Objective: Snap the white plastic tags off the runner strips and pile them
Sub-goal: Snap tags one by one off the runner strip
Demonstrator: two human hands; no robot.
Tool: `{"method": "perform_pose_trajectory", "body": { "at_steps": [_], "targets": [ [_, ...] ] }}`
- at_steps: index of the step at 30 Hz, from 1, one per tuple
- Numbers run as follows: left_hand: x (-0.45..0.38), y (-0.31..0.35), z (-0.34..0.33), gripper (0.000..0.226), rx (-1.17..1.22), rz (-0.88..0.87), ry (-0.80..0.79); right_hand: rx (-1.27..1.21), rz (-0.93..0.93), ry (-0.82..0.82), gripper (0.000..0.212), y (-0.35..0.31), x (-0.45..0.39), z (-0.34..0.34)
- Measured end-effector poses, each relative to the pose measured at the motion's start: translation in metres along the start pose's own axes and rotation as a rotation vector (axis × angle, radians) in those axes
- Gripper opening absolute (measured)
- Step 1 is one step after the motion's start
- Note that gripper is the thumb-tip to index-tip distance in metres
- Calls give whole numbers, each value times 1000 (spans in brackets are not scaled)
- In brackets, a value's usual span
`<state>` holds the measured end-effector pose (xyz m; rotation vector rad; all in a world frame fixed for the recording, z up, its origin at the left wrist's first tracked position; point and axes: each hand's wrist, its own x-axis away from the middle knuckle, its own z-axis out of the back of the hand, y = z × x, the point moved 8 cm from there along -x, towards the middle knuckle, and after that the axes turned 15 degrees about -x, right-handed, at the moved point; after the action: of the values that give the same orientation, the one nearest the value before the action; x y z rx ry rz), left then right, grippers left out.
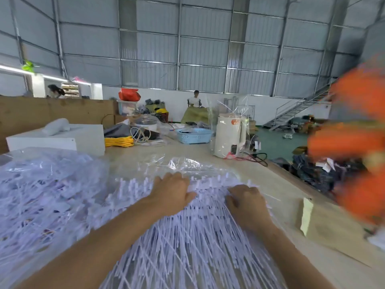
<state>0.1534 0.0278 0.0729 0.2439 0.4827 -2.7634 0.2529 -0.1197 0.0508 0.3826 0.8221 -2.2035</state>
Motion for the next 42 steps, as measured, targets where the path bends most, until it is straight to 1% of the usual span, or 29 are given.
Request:
{"method": "perform_pose_trajectory", "body": {
  "at_steps": [1, 2, 4, 6, 8, 10, 11, 13, 14, 15, 17, 18, 19, 21, 24, 25, 27, 29, 30, 32, 34, 36, 37, 38, 39, 40, 42],
  "targets": [
    [-5, 2, -6, 45, 28, -17, -37, -8, 6, 14, 24, 3, 1, -1],
    [-7, 2, -8, 40, 60, -17, -40, -32, 5, 7, 26, 5, 2, -1],
    [-12, -1, -1, 30, 69, -12, 17, -66, 4, -24, 27, 6, 0, 0],
    [-13, -4, 10, 28, 29, -18, 69, -72, -30, -34, 26, 7, -2, 4],
    [-12, -7, 25, 27, 6, -36, 139, -113, -74, 42, 23, 7, -5, 16],
    [-9, -11, 40, 22, 70, -76, 209, -239, -66, 178, 22, 6, -10, 34],
    [-7, -13, 45, 21, 117, -96, 215, -308, -59, 228, 25, 6, -13, 43],
    [-6, -17, 51, 24, 193, -134, 181, -403, -101, 244, 29, 8, -22, 55],
    [-5, -18, 51, 27, 208, -151, 147, -440, -144, 203, 31, 10, -26, 55],
    [-4, -19, 51, 28, 222, -165, 111, -508, -198, 139, 34, 11, -28, 51],
    [-1, -22, 50, 31, 287, -169, 72, -782, -336, 16, 35, 13, -28, 39],
    [0, -25, 50, 31, 328, -160, 71, -916, -408, -18, 34, 14, -26, 34],
    [1, -28, 52, 30, 350, -154, 80, -1020, -469, -23, 31, 13, -24, 32],
    [1, -30, 57, 29, 337, -157, 84, -1175, -561, 22, 26, 16, -23, 35],
    [5, -34, 79, 28, 339, -156, 125, -1463, -602, 1, 18, 13, -26, 50],
    [6, -36, 92, 28, 363, -151, 170, -1574, -600, 2, 15, 10, -30, 59],
    [8, -45, 123, 27, 431, -135, 285, -1697, -539, 6, 14, -3, -38, 84],
    [9, -53, 148, 21, 543, -136, 351, -1748, -434, -1, 20, -18, -42, 109],
    [8, -56, 153, 18, 586, -137, 348, -1735, -396, -7, 21, -24, -39, 118],
    [8, -56, 143, 19, 562, -140, 253, -1595, -399, -28, 20, -26, -25, 117],
    [11, -42, 107, 25, 407, -177, 77, -1436, -497, -111, 18, -19, -3, 88],
    [17, -28, 59, 28, 203, -194, -112, -1370, -617, -187, 20, -5, 19, 47],
    [19, -24, 39, 32, 106, -166, -177, -1354, -657, -218, 18, 1, 28, 29],
    [18, -20, 25, 36, 28, -124, -209, -1344, -683, -251, 17, 5, 33, 16],
    [17, -16, 17, 38, -27, -84, -203, -1346, -702, -272, 18, 9, 35, 6],
    [15, -9, 16, 39, -56, -62, -162, -1360, -713, -274, 19, 12, 33, 1],
    [10, 12, 25, 42, -43, -65, -44, -1364, -703, -235, 25, 15, 23, 2]
  ]
}}
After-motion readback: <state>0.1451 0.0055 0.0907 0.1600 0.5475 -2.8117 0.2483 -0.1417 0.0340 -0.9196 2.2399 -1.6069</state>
